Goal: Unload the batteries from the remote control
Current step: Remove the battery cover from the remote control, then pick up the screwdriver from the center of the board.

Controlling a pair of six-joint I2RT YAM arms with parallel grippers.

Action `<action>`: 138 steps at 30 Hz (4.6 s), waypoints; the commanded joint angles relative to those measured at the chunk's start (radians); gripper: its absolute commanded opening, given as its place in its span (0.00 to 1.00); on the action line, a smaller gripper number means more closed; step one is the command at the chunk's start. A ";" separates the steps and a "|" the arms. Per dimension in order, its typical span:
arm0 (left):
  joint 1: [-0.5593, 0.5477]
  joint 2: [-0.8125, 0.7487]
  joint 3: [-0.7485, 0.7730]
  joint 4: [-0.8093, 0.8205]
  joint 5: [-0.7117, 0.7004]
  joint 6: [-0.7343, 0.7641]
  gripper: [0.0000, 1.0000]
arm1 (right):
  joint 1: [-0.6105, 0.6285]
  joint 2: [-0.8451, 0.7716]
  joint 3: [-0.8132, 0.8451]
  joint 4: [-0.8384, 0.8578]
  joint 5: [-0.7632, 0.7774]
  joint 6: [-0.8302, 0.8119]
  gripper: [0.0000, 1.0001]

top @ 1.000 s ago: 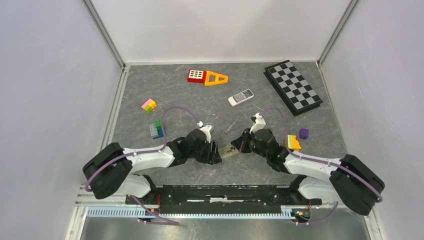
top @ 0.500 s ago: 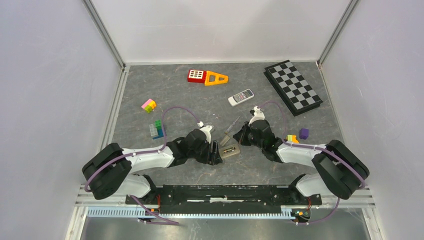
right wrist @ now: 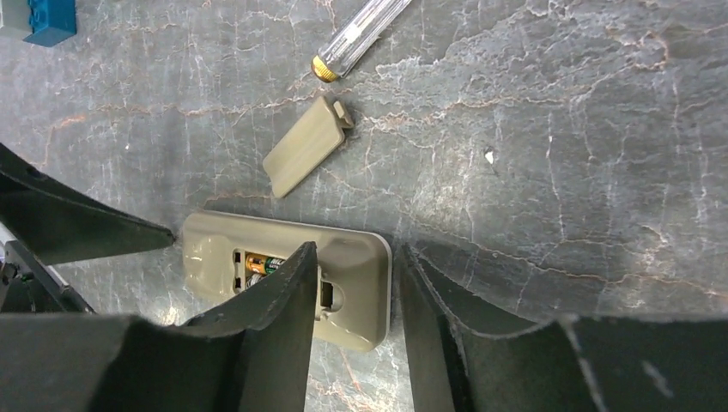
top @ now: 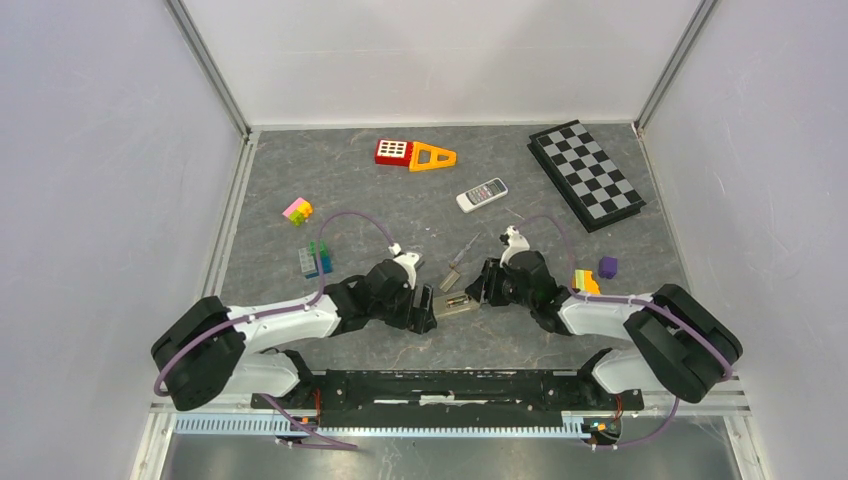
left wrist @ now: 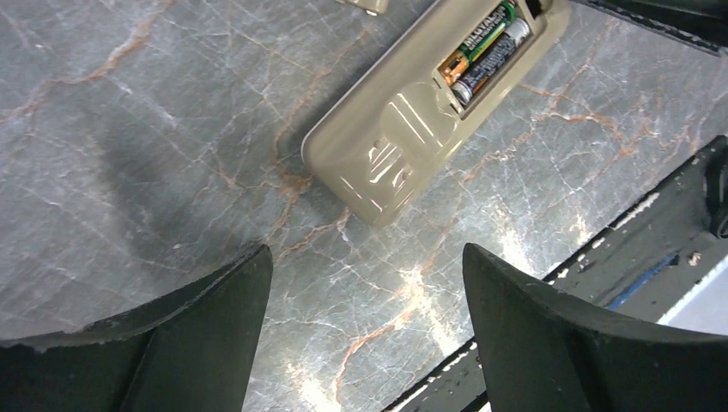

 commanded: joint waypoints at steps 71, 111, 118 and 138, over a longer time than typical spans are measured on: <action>0.453 -0.040 0.434 -0.314 -0.010 0.157 1.00 | 0.093 0.134 0.540 -0.539 0.437 0.140 0.77; 0.499 -0.247 0.305 -0.366 -0.125 0.065 1.00 | 0.171 0.444 0.644 -0.617 0.654 0.122 0.43; 0.500 -0.233 0.307 -0.367 -0.119 0.066 1.00 | 0.112 0.404 0.535 -0.618 0.570 0.072 0.30; 0.500 -0.148 0.326 -0.339 0.001 0.077 1.00 | 0.060 0.191 0.319 -0.608 0.247 -0.666 0.02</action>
